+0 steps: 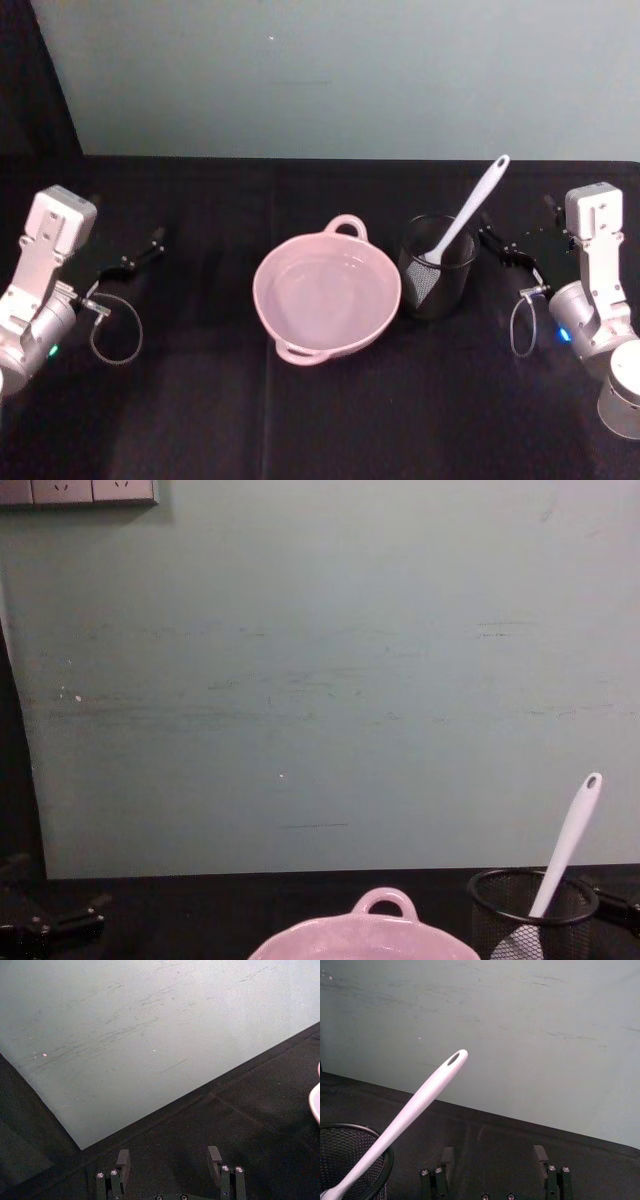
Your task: Use the one hand to pick up the spoon and stir the clear water in the bowl.
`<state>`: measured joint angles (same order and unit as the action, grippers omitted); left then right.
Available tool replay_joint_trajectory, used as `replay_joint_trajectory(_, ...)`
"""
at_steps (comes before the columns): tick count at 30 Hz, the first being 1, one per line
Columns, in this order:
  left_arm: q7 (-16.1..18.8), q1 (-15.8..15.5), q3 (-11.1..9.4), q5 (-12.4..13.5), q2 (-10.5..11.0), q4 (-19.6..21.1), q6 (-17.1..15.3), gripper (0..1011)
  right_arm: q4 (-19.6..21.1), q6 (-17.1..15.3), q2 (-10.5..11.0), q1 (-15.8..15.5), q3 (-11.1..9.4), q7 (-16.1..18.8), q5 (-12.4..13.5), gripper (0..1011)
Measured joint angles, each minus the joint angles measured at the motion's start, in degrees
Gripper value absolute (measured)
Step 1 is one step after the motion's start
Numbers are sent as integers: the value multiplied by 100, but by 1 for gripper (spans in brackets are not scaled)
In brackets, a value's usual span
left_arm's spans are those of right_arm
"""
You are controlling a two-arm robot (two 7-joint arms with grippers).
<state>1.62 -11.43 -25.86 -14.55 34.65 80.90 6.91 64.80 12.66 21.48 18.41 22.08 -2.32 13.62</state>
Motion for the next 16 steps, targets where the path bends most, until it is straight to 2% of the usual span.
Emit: replay_joint_trajectory(16, 0, 0, 0, 0, 0, 0, 0, 1011, 4, 11, 0, -6, -15, 23, 52, 1004)
